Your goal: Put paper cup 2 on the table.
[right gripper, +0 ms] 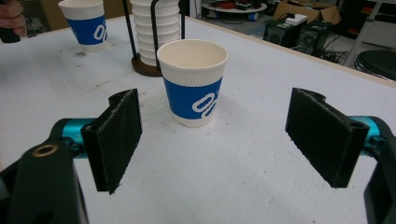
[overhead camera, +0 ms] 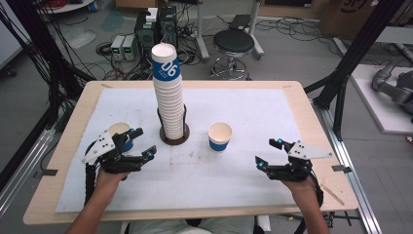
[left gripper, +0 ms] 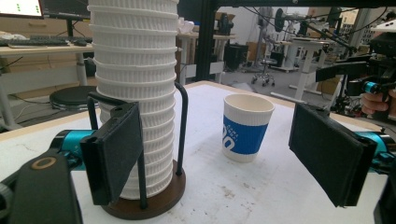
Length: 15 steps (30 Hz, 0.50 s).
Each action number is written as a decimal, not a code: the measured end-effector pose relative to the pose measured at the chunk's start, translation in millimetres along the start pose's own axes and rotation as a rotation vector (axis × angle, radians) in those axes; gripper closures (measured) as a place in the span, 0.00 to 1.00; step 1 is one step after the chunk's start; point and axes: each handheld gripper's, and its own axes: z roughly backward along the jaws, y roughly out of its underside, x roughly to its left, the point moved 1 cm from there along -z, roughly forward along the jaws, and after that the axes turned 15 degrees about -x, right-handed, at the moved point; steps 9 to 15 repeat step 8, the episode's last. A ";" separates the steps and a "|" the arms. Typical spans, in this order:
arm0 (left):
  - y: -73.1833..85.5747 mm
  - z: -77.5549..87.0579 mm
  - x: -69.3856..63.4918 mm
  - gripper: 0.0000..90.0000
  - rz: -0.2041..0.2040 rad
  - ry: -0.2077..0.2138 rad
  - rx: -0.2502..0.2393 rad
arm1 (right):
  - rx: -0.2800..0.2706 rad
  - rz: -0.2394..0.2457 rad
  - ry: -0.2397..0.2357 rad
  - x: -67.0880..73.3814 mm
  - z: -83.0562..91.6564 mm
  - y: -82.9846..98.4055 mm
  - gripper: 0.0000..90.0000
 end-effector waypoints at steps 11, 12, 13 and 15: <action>-0.5 0.2 -0.4 0.20 0.003 0.001 -0.004 | -0.005 0.002 0.001 -1.6 0.8 0.3 0.21; -0.5 0.2 -0.4 0.20 0.003 0.001 -0.004 | -0.005 0.002 0.001 -1.6 0.8 0.3 0.21; -0.5 0.2 -0.4 0.20 0.003 0.001 -0.004 | -0.005 0.002 0.001 -1.6 0.8 0.3 0.21; -0.5 0.2 -0.4 0.20 0.003 0.001 -0.004 | -0.005 0.002 0.001 -1.6 0.8 0.3 0.21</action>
